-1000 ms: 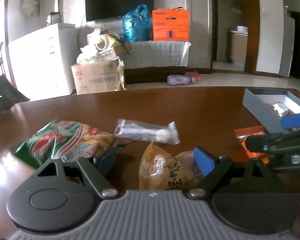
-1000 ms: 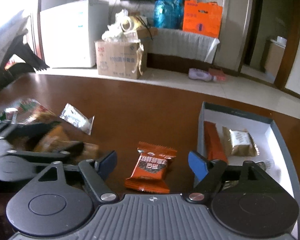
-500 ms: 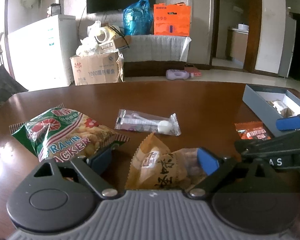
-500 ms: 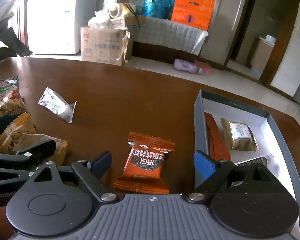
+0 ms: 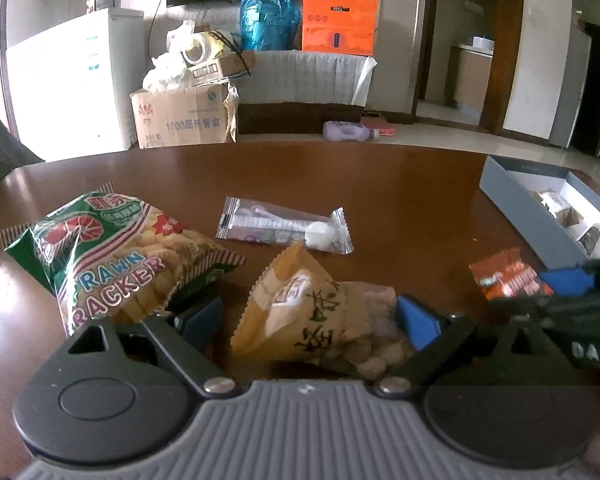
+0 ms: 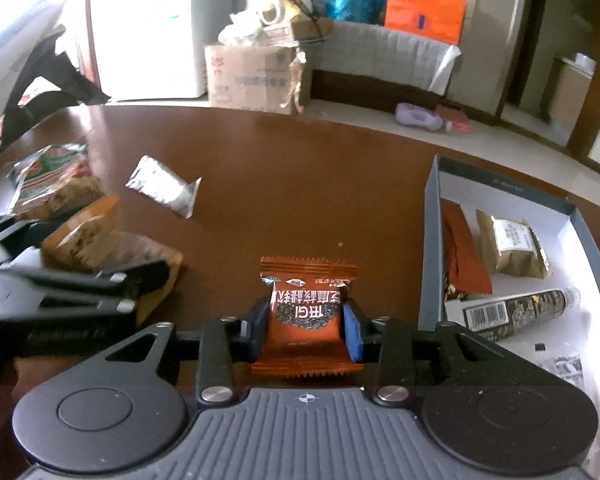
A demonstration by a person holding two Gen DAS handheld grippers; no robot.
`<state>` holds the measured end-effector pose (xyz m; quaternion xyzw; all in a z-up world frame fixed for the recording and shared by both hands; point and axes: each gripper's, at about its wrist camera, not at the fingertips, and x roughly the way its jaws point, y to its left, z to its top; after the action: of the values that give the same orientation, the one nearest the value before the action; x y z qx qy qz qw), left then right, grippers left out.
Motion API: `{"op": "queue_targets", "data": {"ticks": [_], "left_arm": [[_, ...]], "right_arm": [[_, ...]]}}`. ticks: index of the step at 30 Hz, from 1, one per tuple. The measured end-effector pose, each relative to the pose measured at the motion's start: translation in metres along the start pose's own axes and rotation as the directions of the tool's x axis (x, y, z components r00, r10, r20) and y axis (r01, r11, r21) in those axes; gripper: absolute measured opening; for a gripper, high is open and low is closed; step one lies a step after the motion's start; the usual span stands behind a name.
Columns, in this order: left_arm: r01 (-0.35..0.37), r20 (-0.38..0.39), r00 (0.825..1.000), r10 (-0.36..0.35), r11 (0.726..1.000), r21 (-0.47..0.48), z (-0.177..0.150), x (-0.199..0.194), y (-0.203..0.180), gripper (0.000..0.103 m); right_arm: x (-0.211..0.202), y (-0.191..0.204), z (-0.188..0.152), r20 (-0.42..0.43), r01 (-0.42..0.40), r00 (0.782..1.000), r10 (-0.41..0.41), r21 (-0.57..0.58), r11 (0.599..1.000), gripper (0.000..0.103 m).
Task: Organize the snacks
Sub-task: 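Grasp the orange candy packet with the right tool while the left tool grasps the beige nut packet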
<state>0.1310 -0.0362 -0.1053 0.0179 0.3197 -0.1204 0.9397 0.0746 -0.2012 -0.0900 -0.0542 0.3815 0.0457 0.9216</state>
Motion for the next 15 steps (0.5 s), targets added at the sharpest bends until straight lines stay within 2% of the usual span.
{"op": "queue_targets", "data": {"ticks": [3,15], "left_arm": [[0.001,0.003,1.000,-0.001,1.000,0.029,-0.002,-0.003,-0.003,0.081],[-0.065,0.000,0.998,0.066,0.997,0.029,-0.023,-0.030,-0.015,0.080]], "right_arm": [[-0.007,0.002,-0.007,-0.013,-0.013,1.000,0.013,-0.029,1.000,0.039],[-0.048,0.022,-0.041,-0.059,-0.078,0.996,0.072,-0.113,0.990,0.039]]}}
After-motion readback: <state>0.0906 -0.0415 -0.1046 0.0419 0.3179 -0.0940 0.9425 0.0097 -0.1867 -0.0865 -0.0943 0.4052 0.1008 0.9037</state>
